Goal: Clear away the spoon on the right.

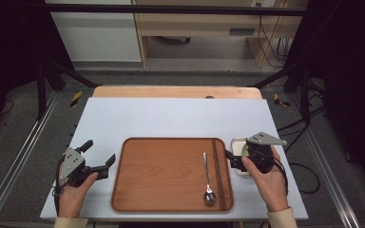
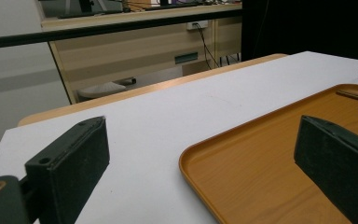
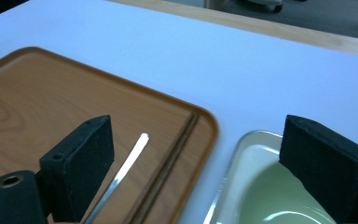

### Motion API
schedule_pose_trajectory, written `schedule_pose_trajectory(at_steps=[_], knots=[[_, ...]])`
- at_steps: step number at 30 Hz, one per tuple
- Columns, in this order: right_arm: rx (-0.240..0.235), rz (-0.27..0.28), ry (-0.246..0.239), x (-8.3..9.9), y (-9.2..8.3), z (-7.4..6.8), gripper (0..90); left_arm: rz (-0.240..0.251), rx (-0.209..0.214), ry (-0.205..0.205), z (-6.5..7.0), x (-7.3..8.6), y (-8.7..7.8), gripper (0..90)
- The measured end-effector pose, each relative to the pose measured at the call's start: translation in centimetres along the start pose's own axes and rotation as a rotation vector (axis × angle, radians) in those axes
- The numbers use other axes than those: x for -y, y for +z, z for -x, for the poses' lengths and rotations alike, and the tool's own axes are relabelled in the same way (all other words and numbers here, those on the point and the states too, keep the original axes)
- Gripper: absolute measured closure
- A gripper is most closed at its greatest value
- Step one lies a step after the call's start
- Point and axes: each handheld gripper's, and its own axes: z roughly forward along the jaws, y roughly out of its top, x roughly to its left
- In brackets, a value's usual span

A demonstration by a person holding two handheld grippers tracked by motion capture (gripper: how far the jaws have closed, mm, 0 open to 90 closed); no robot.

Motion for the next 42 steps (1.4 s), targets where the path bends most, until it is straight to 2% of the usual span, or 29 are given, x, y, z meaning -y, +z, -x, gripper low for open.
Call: schedule_pose_trajectory(at_steps=[5, 12, 15, 24, 31, 34, 37, 42], knots=[[0.044, 0.025, 0.007, 0.1, -1.2, 1.5, 15.3, 0.0, -0.006, 0.003, -0.1, 0.0, -0.1, 3.0], [0.092, 0.059, -0.04, 0.3, -2.1, 2.5, 16.9, 0.003, -0.001, -0.003, -0.1, 0.0, -0.1, 3.0], [0.094, 0.029, -0.032, 0.5, -2.3, 3.1, 16.9, 0.001, 0.0, -0.001, 0.0, 0.0, 0.0, 3.0], [0.151, 0.014, 0.033, 1.6, -2.9, 5.5, 16.9, -0.001, -0.001, 0.0, 0.0, 0.0, 0.0, 3.0], [0.186, -0.02, 0.117, 3.1, -3.1, 7.6, 19.6, -0.003, 0.0, -0.001, 0.0, 0.1, 0.0, 3.0], [0.186, -0.03, 0.142, 3.5, -2.9, 8.3, 16.9, -0.004, 0.001, 0.0, 0.0, 0.1, 0.1, 3.1], [0.206, -0.048, 0.177, 3.9, -2.8, 8.9, 15.2, -0.008, 0.002, 0.002, 0.1, 0.1, 0.1, 3.1], [0.218, -0.061, 0.224, 4.6, -2.8, 9.8, 20.4, -0.008, -0.001, -0.001, 0.0, 0.1, 0.1, 3.2]])
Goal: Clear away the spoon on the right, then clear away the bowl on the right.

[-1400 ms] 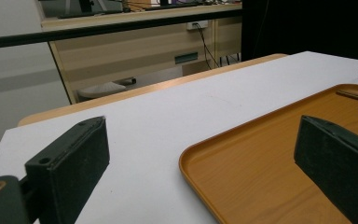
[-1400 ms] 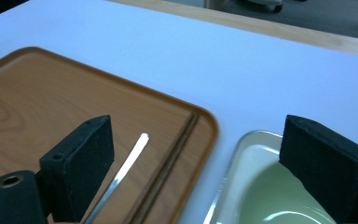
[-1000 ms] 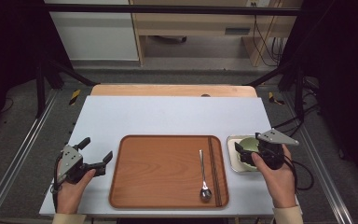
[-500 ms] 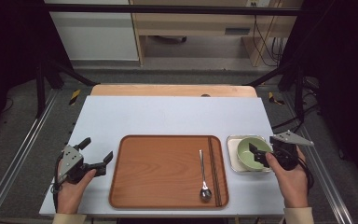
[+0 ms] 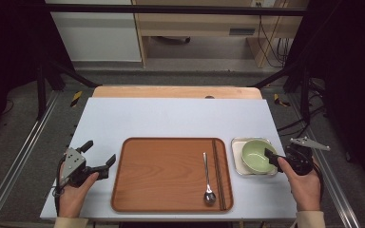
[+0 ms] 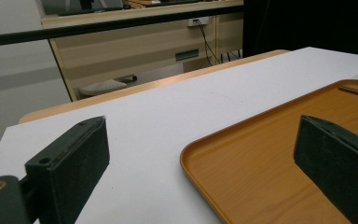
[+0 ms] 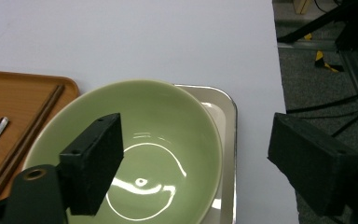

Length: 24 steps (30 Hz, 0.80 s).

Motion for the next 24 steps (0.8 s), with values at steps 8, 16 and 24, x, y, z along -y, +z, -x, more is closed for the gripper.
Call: schedule_pose_trajectory(at_steps=[8, 16, 24], knots=[[-0.006, -0.03, 0.033, 0.6, 0.4, 0.5, 32.1, 0.001, -0.002, -0.002, -0.1, 0.0, -0.1, 3.3], [-0.018, -0.093, 0.057, 1.2, 1.3, 0.9, 42.5, -0.005, 0.0, 0.003, 0.0, 0.0, 0.0, 3.4], [-0.018, -0.167, 0.057, 1.3, 2.3, 0.7, 62.8, -0.011, 0.001, 0.009, 0.2, 0.0, 0.1, 3.5]])
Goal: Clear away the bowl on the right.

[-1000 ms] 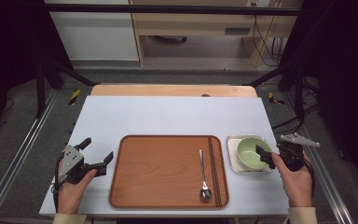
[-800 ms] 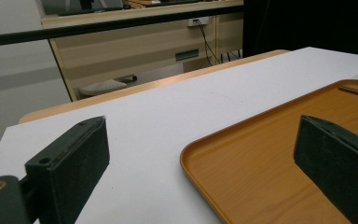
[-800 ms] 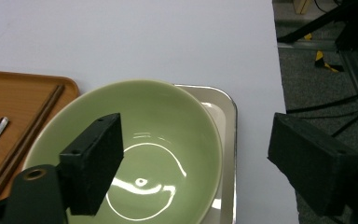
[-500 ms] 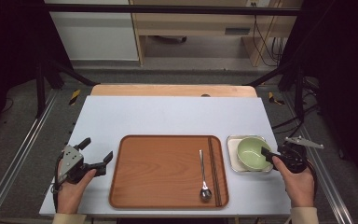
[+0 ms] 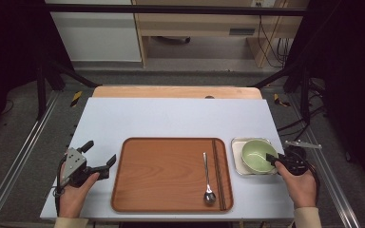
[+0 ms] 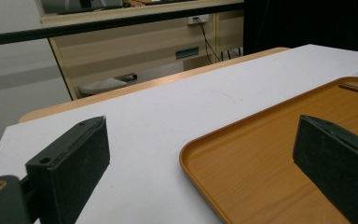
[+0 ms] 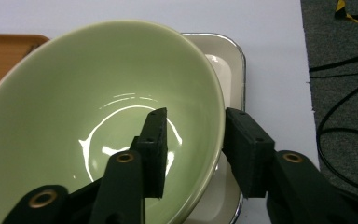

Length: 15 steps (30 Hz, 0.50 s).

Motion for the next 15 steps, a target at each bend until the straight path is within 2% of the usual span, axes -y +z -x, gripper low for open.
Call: schedule_pose_trajectory(at_steps=[5, 15], knots=[[-0.007, -0.023, 0.004, -0.1, 0.23, 0.09, 72.3, -0.004, 0.006, 0.005, 0.19, 0.0, 0.12, 3.5], [0.019, -0.055, 0.001, -0.47, 0.6, 0.09, 78.7, -0.009, 0.008, 0.014, 0.31, -0.02, 0.22, 3.6]])
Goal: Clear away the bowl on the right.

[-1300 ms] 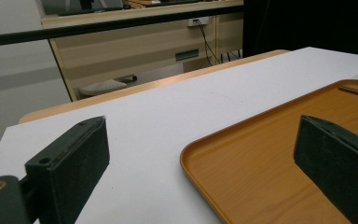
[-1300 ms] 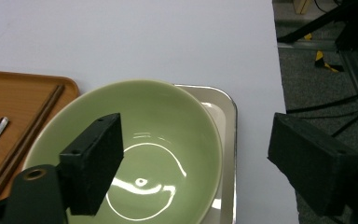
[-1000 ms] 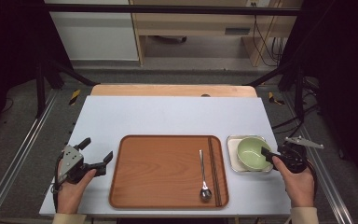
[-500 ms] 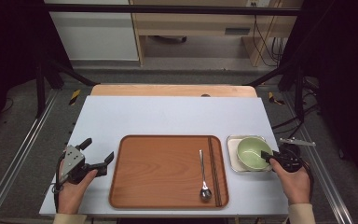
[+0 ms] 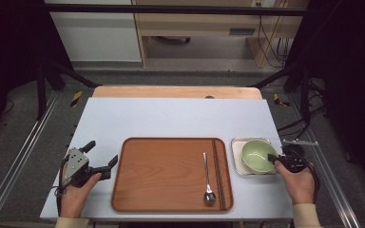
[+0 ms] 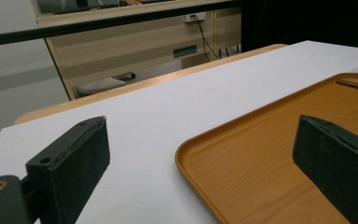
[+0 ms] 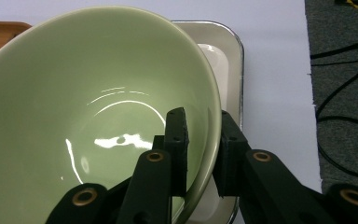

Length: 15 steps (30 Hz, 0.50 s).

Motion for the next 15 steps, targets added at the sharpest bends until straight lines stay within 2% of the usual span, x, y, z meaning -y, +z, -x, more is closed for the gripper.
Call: schedule_pose_trajectory(at_steps=[7, 12, 15], knots=[[0.009, 0.004, 0.009, -0.34, 0.21, -0.08, 82.1, -0.004, 0.005, 0.006, 0.26, 0.02, 0.15, 3.6], [-0.004, 0.024, 0.018, -0.72, 0.12, -0.4, 83.7, 0.001, 0.009, 0.01, 0.41, -0.15, 0.23, 3.7], [-0.001, 0.047, 0.003, -0.74, 0.03, -0.57, 83.7, 0.001, 0.01, 0.012, 0.46, -0.22, 0.26, 3.7]])
